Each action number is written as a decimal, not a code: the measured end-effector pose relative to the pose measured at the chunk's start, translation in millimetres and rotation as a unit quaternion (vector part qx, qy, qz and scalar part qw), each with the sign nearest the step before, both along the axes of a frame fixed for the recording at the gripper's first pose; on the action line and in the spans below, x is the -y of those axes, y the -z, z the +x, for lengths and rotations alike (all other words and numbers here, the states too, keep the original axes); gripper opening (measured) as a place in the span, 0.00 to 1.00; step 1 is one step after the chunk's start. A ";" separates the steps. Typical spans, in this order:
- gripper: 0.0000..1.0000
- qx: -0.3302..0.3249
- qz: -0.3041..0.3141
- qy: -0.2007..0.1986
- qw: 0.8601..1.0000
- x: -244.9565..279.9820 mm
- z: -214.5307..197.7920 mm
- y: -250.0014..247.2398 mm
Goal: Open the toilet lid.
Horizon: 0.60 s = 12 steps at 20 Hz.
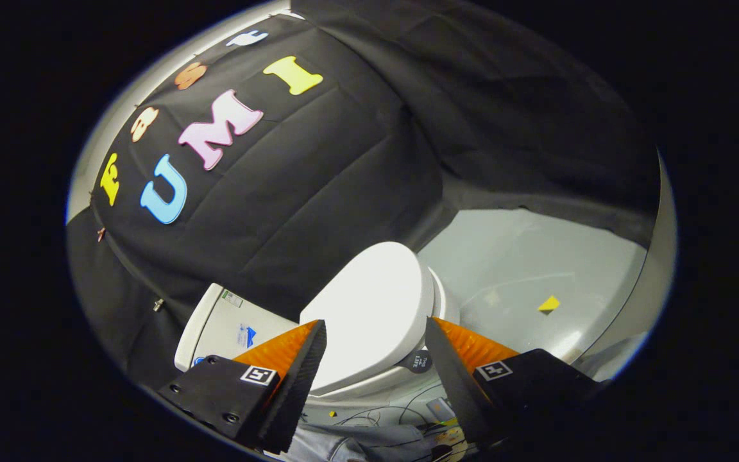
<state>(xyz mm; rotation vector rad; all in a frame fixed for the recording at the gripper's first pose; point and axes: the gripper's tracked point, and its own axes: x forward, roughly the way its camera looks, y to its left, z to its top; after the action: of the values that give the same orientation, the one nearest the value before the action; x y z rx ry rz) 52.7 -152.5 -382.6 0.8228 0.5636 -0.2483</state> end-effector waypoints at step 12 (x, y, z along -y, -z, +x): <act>0.78 -0.092 0.130 -0.008 0.987 -30.9 7.9 142.1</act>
<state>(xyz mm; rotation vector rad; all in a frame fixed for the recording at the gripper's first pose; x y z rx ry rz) 60.6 -121.6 -524.7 1.0551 0.7866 -0.2410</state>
